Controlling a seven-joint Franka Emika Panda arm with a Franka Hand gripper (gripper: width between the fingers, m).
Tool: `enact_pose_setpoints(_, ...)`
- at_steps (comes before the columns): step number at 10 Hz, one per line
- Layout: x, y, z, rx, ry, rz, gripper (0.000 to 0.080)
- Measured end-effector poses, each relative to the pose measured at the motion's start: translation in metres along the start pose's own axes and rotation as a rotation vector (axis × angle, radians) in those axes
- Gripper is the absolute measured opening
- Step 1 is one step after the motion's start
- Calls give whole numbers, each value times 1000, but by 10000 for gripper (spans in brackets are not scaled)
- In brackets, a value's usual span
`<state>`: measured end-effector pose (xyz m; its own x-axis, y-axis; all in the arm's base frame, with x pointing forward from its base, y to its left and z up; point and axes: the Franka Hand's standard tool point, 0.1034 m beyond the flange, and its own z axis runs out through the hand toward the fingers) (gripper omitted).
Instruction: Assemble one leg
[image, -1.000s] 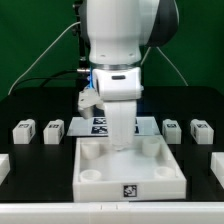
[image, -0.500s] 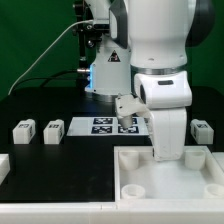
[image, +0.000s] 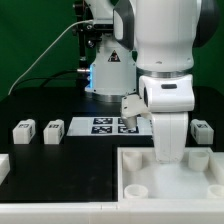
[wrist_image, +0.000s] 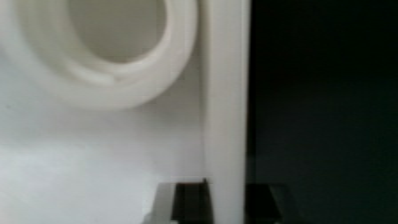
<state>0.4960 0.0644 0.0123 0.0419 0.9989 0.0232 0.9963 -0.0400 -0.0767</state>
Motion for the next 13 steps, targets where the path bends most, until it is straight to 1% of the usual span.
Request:
enact_pose_setpoints(1, -1, 0, 0, 0, 0, 0, 64)
enact_pose_setpoints(2, -1, 0, 0, 0, 0, 1, 136)
enact_pose_setpoints(3, -1, 0, 0, 0, 0, 1, 270)
enact_pose_setpoints(4, -1, 0, 0, 1, 0, 2, 270)
enact_pose_setpoints(5, -2, 0, 0, 1, 0, 2, 494)
enact_pose_setpoints(6, -2, 0, 0, 1, 0, 2, 599)
enact_pose_setpoints(7, -2, 0, 0, 1, 0, 2, 599)
enact_pose_setpoints(8, -2, 0, 0, 1, 0, 3, 634)
enact_pose_setpoints(13, -2, 0, 0, 1, 0, 3, 649)
